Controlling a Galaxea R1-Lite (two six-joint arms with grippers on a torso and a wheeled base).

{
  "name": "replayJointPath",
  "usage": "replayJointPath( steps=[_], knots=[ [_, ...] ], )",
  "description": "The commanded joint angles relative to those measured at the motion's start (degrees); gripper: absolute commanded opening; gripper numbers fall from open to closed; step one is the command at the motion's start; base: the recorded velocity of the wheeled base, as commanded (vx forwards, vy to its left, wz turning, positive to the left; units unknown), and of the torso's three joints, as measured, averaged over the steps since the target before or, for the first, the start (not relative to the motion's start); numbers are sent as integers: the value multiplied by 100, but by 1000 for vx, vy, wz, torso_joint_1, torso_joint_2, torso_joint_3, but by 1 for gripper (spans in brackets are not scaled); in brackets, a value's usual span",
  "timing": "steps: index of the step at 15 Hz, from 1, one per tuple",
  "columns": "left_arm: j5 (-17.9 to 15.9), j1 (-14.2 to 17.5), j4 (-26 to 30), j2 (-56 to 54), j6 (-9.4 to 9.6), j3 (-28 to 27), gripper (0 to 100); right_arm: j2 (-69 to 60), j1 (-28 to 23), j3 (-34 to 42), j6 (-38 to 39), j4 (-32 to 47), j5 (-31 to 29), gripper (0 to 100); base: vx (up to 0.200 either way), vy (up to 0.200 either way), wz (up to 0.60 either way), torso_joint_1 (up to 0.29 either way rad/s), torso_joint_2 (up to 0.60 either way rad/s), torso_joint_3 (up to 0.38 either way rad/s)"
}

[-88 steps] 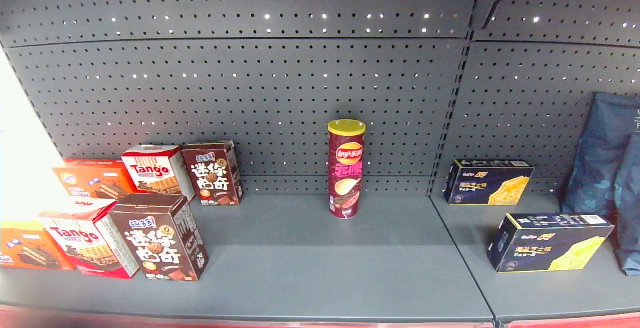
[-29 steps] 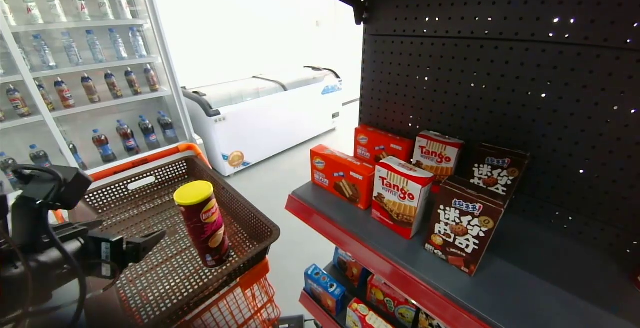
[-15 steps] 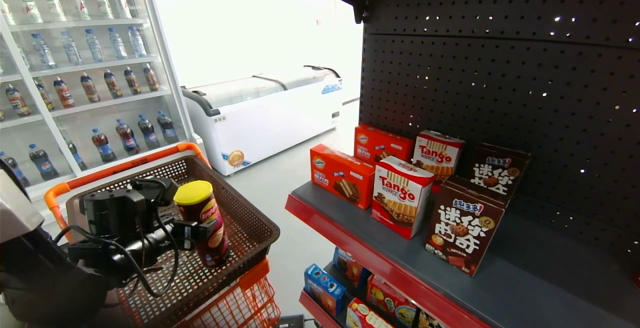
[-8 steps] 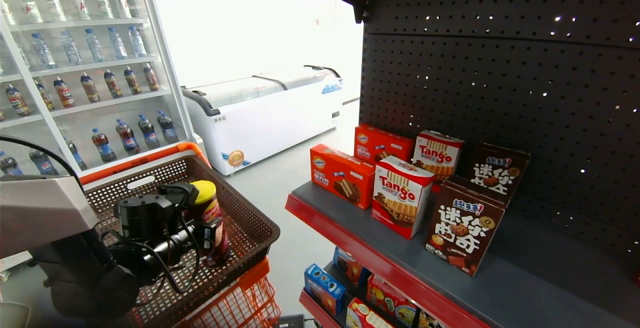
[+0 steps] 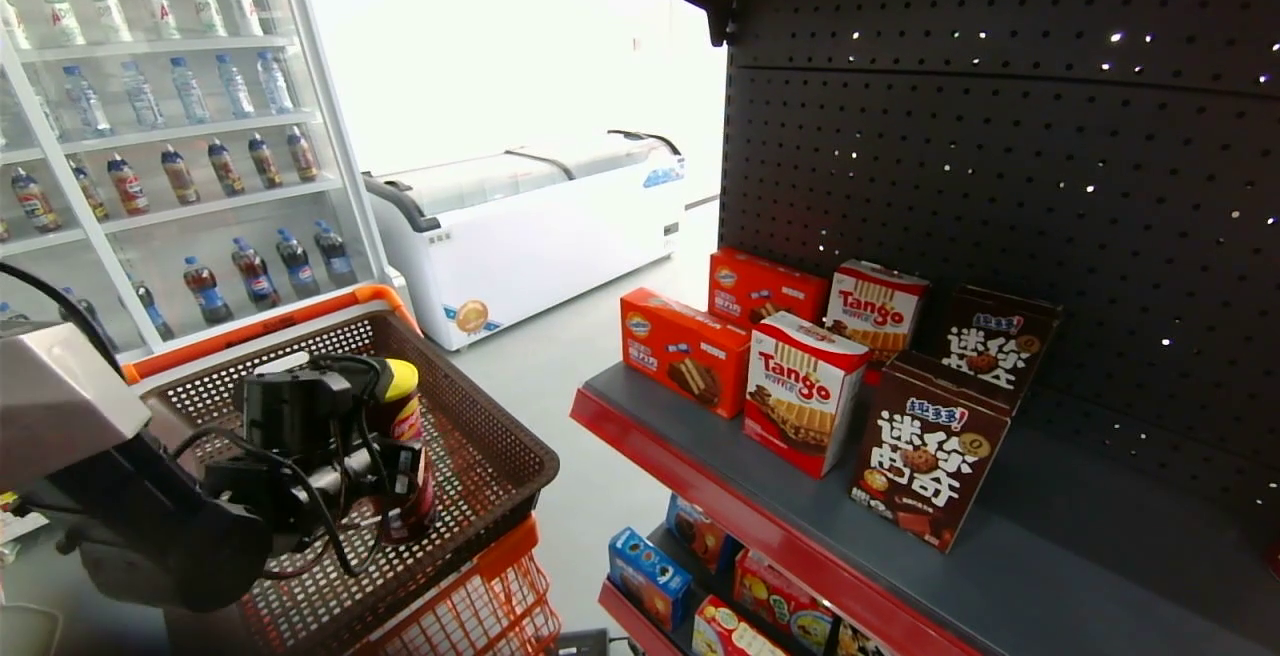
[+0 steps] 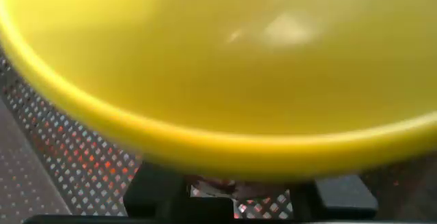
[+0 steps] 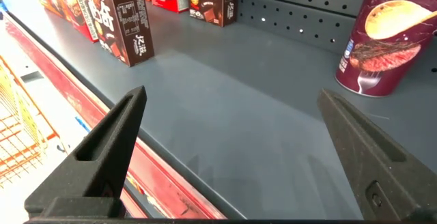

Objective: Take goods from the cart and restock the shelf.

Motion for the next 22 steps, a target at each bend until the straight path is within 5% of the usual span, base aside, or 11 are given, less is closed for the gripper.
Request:
replayJointPath(
  steps=[1,9,19,22],
  knots=[
    [-203,-296,239,-939,-109,-200,0,-1,1,1,0,-7,-2,100,0,0,0,0,0,0],
    [-2303,-1104,2401,-2996,-47,-569,0,-1,1,1,0,2,-2,100,0,0,0,0,0,0],
    [-2505,-2071,2674,-3417,32,-788,0,-1,10,1,0,2,-2,100,0,0,0,0,0,0],
    [-2655,-2097,2841,-3417,32,-832,0,-1,1,1,0,2,-2,100,0,0,0,0,0,0]
  ],
)
